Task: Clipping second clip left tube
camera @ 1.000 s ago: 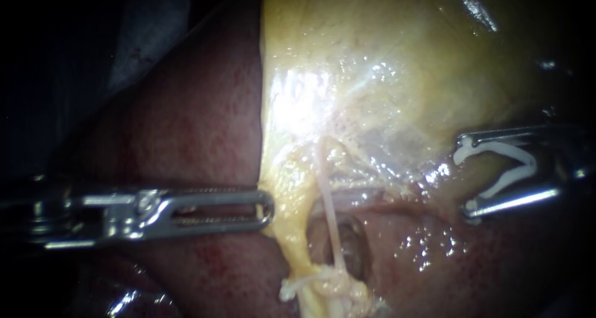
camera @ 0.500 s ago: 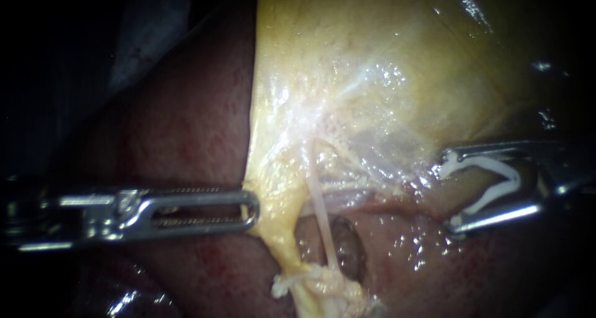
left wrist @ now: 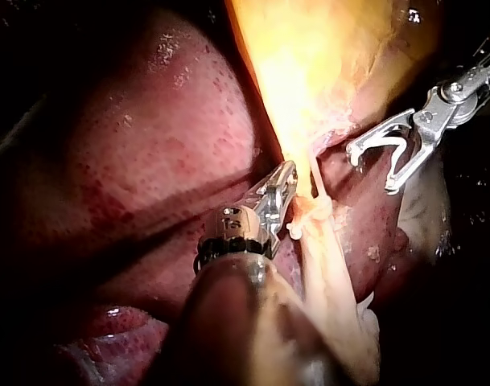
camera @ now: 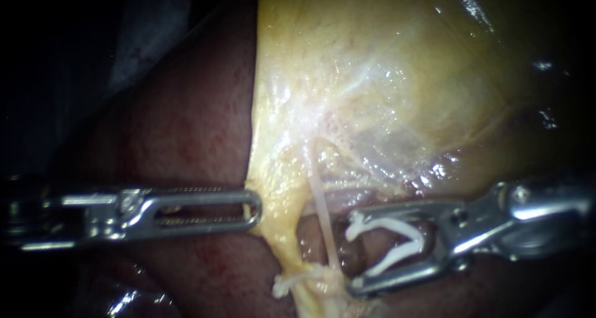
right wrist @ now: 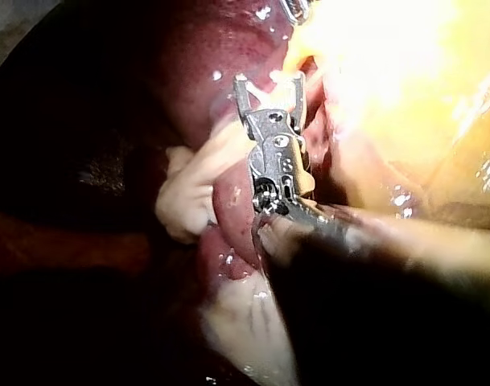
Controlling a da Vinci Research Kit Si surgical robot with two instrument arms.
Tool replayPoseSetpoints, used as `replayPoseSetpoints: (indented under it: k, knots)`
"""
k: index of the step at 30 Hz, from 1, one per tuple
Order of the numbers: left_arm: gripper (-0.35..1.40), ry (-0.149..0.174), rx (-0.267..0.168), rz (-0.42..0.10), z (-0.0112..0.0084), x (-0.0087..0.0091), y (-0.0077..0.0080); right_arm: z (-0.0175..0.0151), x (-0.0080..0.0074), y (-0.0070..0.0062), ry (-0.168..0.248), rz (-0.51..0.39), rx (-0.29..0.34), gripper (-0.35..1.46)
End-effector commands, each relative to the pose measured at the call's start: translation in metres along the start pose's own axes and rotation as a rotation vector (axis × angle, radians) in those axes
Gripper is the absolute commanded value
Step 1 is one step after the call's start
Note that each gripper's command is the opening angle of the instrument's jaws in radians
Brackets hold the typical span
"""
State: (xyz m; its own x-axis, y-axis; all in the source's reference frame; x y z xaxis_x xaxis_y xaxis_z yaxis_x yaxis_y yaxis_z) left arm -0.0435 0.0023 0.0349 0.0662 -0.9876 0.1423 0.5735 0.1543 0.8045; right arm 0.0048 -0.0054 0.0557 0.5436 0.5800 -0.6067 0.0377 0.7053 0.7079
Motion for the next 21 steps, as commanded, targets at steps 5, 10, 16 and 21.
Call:
replayPoseSetpoints:
  k: [5, 10, 16, 21]
  knots:
    - [-0.35, -0.001, -0.001, -0.001, 0.0000, 0.0001, -0.0002, 0.0019, -0.0003, 0.0004, -0.007, -0.008, 0.023, 0.58]
    - [-0.35, -0.002, -0.002, -0.001, -0.0001, 0.0001, -0.0004, 0.0033, -0.0010, 0.0014, -0.008, -0.018, 0.025, 0.58]
    - [-0.35, -0.002, -0.003, -0.002, -0.0001, 0.0002, -0.0007, 0.0042, -0.0022, 0.0023, -0.009, -0.026, 0.023, 0.58]
    - [-0.35, -0.003, -0.003, -0.003, -0.0002, 0.0002, -0.0009, 0.0047, -0.0028, 0.0030, -0.010, -0.029, 0.021, 0.58]
